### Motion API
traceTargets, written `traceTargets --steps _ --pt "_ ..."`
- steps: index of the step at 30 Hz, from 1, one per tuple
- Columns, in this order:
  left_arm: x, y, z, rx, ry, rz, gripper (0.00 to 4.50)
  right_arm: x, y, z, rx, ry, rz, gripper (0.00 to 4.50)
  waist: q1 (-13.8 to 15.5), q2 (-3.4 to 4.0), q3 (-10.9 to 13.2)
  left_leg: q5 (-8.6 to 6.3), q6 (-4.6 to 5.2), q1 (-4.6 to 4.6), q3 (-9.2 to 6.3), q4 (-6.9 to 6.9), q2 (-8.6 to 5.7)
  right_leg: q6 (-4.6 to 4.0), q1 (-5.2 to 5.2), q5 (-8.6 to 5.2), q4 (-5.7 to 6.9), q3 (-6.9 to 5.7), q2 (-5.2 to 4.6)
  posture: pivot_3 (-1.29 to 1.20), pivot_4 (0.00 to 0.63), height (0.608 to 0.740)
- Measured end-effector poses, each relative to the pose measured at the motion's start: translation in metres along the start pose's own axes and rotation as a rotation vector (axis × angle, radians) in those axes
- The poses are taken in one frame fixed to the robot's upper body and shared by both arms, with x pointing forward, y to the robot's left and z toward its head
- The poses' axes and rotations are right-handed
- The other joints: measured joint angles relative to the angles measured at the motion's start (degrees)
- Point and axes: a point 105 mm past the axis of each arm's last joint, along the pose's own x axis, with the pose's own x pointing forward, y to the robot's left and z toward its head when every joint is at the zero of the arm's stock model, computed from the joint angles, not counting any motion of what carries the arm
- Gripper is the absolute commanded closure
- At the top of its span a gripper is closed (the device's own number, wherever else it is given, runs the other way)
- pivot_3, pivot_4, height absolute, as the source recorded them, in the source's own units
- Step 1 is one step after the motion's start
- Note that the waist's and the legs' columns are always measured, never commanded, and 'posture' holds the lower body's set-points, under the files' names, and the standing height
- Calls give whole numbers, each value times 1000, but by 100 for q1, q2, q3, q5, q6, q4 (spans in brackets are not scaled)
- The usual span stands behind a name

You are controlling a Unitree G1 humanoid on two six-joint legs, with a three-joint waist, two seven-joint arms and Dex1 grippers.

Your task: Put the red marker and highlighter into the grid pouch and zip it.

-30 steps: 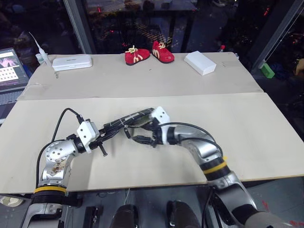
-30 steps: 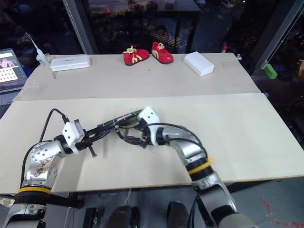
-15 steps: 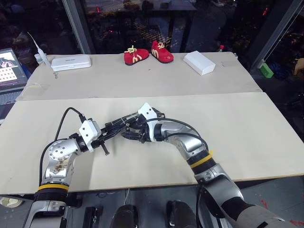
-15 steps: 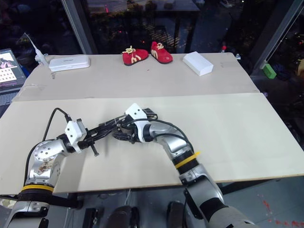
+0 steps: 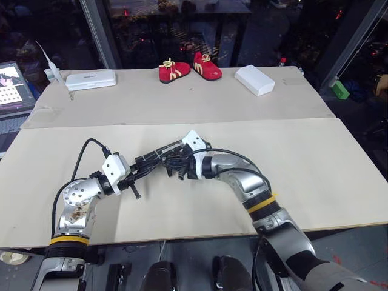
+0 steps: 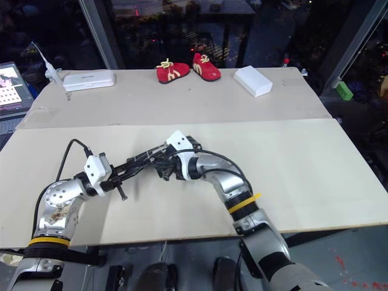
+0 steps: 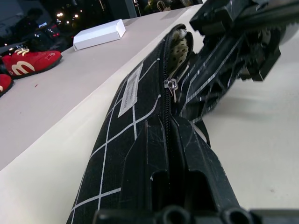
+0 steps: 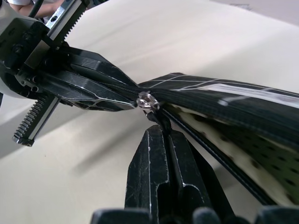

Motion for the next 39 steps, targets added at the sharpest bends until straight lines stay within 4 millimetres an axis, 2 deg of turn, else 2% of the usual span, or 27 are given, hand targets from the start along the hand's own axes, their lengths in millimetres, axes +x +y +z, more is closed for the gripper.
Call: traceTargets --steps 2,3,4,6,9,14,19,21,22,24,25,30,33,35,39 --pt "2 -2 1 4 -6 -9 4500 -8 -2 -2 1 -7 -13 4489 4 0 0 0 0 0 -1 0 0 0 0 0 -1 0 0 0 150 740" --pt "3 -3 3 6 -9 -15 4500 -18 -10 -6 -3 1 -44 4489 20 0 0 0 0 -3 0 0 -1 0 0 0 -2 -1 -2 0 150 740" --pt "3 -5 3 7 -9 -19 4500 -33 -21 -10 -5 14 -90 4489 52 0 0 0 1 -6 0 0 -2 1 2 0 -5 -6 -9 0 150 740" --pt "2 -7 0 -2 -2 -23 4500 -77 -51 -17 7 40 -217 4489 102 1 1 1 7 -15 2 1 -6 5 1 3 -16 -6 -16 0 150 740" --pt "2 -8 -1 -4 -1 -26 4500 -112 -69 -14 8 38 -300 4489 45 0 0 -2 10 -11 2 1 -3 6 0 3 -17 0 -2 0 150 740" --pt "6 -9 4 8 -14 -40 4500 -120 -67 -16 13 44 -294 4489 -69 1 0 2 4 2 0 -7 6 2 -1 1 0 2 11 0 150 740" --pt "7 -10 2 4 -11 -43 4500 -121 -64 -23 34 39 -296 4489 -51 0 1 3 2 1 -2 -5 -4 3 1 2 -5 8 -2 0 150 740" --pt "7 -10 2 3 -10 -43 4500 -121 -65 -19 51 4 -306 3865 -37 0 1 2 4 0 -3 -5 -4 5 1 2 -9 11 -2 0 150 740" --pt "6 -9 2 2 -9 -40 4500 -123 -67 -18 55 -8 -322 3692 -26 0 1 2 5 0 -3 -5 -4 5 1 2 -9 11 -2 0 150 740" --pt "3 -6 0 1 1 -28 4500 -134 -74 -15 54 -18 -363 3104 13 0 1 1 5 -2 -1 -5 -4 5 -1 2 -12 9 -1 0 150 740" --pt "2 -5 0 3 2 -24 4500 -137 -76 -14 55 -22 -372 2602 24 0 1 1 5 -2 0 -5 -3 5 0 2 -11 7 0 0 150 740" --pt "2 -5 0 2 2 -27 4500 -136 -58 -25 94 -17 -284 969 38 0 1 1 5 -3 -1 -5 -3 5 0 2 -11 6 -1 0 150 740" --pt "3 -5 1 2 0 -30 4500 -147 -52 -35 121 18 -254 13 46 0 1 1 6 -3 -3 -3 -5 5 2 2 -13 9 -4 0 150 740" --pt "3 -5 0 2 0 -37 4500 -163 -49 -39 121 46 -247 13 65 1 1 1 6 -5 -3 -3 -6 5 2 2 -15 7 -4 0 150 740" --pt "9 -14 2 24 -11 -124 4500 -219 -35 -36 90 62 -231 13 138 0 1 -1 9 -7 0 -3 -7 6 5 1 -21 0 0 0 150 740"
